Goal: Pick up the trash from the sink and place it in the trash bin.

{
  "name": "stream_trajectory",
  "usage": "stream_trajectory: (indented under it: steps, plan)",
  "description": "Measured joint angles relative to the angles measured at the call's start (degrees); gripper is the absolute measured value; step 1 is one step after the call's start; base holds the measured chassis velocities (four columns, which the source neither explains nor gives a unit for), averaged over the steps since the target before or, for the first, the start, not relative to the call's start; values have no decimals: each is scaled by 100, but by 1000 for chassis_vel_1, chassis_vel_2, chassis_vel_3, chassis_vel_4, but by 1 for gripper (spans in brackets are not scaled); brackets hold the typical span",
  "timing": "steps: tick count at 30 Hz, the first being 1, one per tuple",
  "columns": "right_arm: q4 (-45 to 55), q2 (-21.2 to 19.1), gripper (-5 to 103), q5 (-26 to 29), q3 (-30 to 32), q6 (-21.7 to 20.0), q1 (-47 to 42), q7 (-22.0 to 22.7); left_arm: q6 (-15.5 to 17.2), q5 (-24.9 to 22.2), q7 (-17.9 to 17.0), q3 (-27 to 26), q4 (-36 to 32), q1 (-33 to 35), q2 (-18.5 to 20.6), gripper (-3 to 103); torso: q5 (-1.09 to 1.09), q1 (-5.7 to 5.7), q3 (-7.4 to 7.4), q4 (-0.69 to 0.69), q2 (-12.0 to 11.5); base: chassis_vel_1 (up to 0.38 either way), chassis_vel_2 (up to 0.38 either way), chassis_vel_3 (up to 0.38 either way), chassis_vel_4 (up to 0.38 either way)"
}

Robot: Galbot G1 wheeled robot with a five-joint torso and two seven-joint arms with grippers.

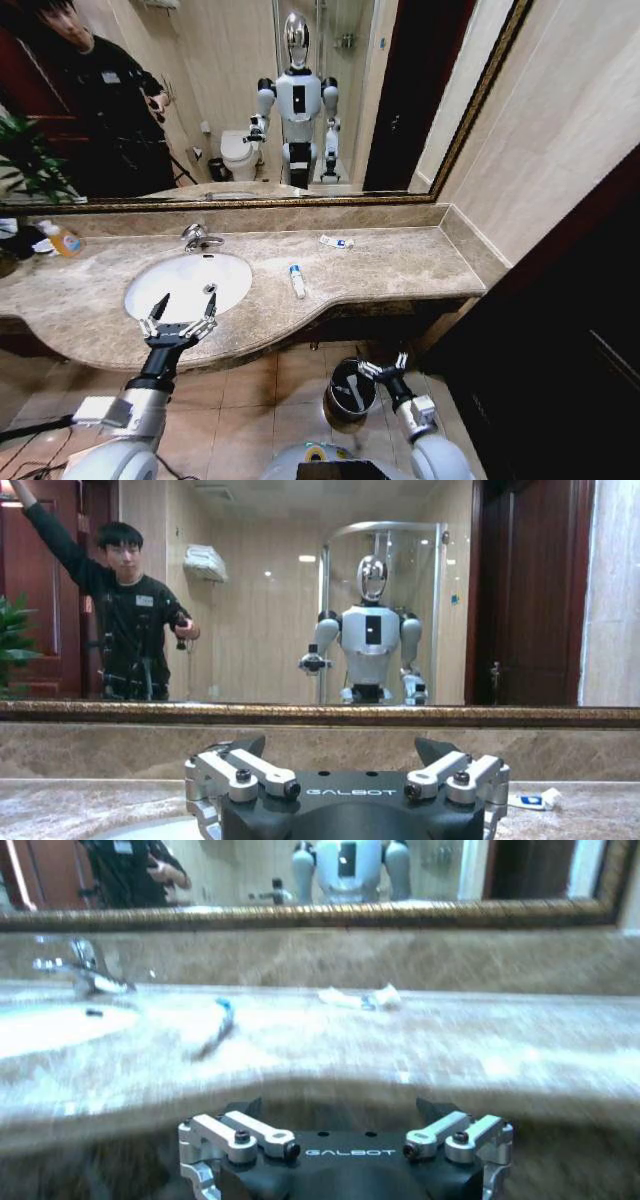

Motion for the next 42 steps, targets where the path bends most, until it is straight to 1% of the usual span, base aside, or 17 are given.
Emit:
stream_trajectory:
  steps: [1,3,6,9,10,15,17,19,22,23,27,31,33,34,35,37,42]
  plan:
    - [0,0,100,0,0,0,0,0,0,0,0,0,0,0,0,100,0,0,0,0,0,0,0,0,0]
    - [-55,43,100,-36,-115,-214,475,-31,0,0,0,-1,0,0,0,100,0,1,0,2,0,0,0,0,0]
    - [-73,56,100,-39,-219,-433,712,-74,0,0,0,0,0,0,0,100,0,1,0,1,0,0,0,0,0]
    - [-72,-118,100,11,-547,-776,1077,-91,0,0,0,-1,0,0,0,100,-1,0,0,0,0,0,0,0,0]
    - [-72,-118,100,11,-547,-776,1077,-91,0,0,0,-1,0,0,0,100,-1,0,0,0,0,0,0,0,0]
    - [-448,-237,100,35,-1187,-1122,1940,198,0,0,1,0,0,0,0,100,0,1,1,1,0,0,0,0,0]
    - [-495,-237,100,62,-1249,-1167,2045,249,0,0,1,0,0,0,0,100,0,1,1,0,0,0,0,0,0]
    - [-743,-233,100,297,-1498,-1369,2526,434,0,0,1,0,0,0,0,100,-1,1,1,0,0,0,0,0,0]
    - [-960,-246,100,535,-1680,-1490,2939,485,0,0,0,0,0,0,0,100,-1,1,1,1,0,0,0,0,0]
    - [-1119,-249,100,746,-1799,-1609,3203,505,0,0,0,0,0,0,0,100,-2,1,1,1,0,0,0,0,0]
    - [-1330,-239,100,1102,-2025,-1802,3560,578,0,0,0,0,0,0,0,100,-1,1,1,1,-1,0,0,0,0]
    - [-1541,-226,100,1271,-2186,-1934,3865,617,0,0,0,0,0,0,0,100,-1,1,1,0,0,0,0,0,0]
    - [-1579,-255,100,1459,-2338,-2110,4022,910,0,0,0,0,0,0,0,100,-1,1,1,0,-1,0,0,0,0]
    - [-1579,-255,100,1459,-2338,-2110,4022,910,0,0,0,0,0,0,0,100,-1,1,1,0,-1,0,0,0,0]
    - [-1562,-284,100,1800,-2519,-2353,4172,1330,0,0,0,0,0,0,0,100,-1,1,1,0,-1,0,0,0,0]
    - [-1536,-284,100,2182,-2698,-2493,4350,1801,0,0,0,0,0,0,0,100,-1,1,0,1,0,0,0,0,0]
    - [-1693,-214,100,2293,-2814,-2509,4564,1903,0,0,0,0,0,0,0,100,0,1,0,0,-1,0,0,0,0]
